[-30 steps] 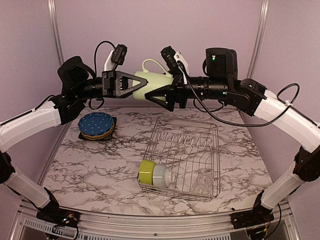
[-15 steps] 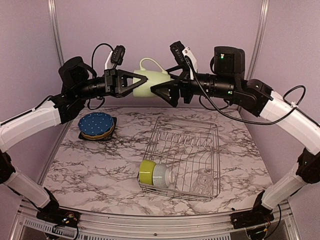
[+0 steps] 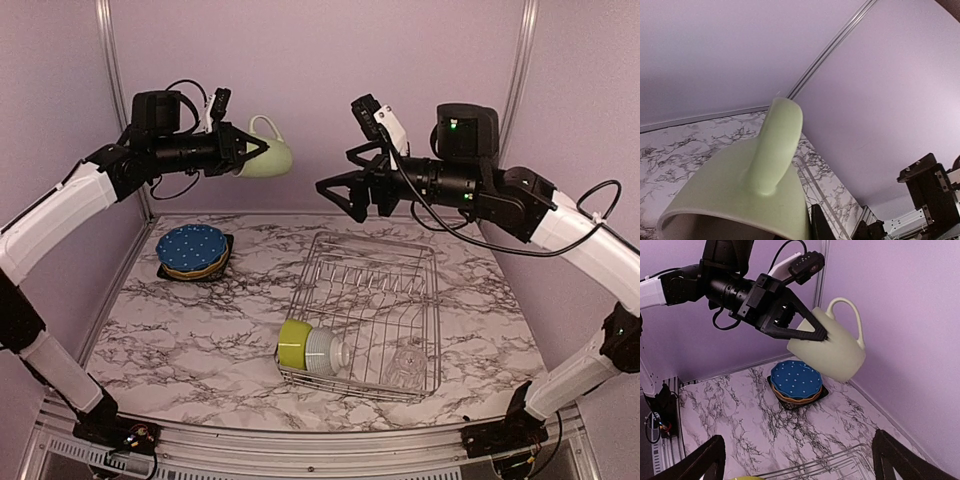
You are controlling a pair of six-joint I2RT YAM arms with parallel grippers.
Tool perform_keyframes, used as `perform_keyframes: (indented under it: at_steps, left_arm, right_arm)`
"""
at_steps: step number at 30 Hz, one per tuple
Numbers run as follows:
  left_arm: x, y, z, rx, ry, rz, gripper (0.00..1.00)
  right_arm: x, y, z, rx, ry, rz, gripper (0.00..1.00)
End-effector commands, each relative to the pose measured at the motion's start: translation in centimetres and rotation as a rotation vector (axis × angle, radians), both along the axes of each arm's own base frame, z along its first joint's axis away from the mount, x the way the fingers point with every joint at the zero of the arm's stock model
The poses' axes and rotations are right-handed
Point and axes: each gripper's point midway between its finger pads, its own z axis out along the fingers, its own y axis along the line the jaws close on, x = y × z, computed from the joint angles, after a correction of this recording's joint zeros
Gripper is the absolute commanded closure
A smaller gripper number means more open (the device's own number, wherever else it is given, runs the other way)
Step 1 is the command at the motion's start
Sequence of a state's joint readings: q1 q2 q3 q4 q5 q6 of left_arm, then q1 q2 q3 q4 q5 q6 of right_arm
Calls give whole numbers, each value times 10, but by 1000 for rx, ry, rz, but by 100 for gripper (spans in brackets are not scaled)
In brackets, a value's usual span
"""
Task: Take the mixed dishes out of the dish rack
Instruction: Place the cup at the center of the board.
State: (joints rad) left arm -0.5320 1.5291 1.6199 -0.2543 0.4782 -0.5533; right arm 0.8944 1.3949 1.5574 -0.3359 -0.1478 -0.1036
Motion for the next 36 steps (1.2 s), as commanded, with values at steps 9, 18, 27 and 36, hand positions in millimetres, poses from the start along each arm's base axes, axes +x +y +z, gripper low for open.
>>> perform_keyframes:
  at_steps: [9, 18, 27, 36]
  left_arm:
    - [81, 34, -118, 603, 88, 250, 100]
    - [105, 29, -178, 775, 109, 165, 99]
    - [121, 24, -223, 841, 152, 135, 99]
    - [136, 27, -259, 884, 205, 147, 99]
  right_arm:
    - [5, -16, -12, -45, 39, -67, 2]
    - [9, -15, -19, -56, 63, -76, 2]
    - [12, -10, -24, -59, 79, -73, 1]
    - [16, -6, -23, -58, 90, -64, 2]
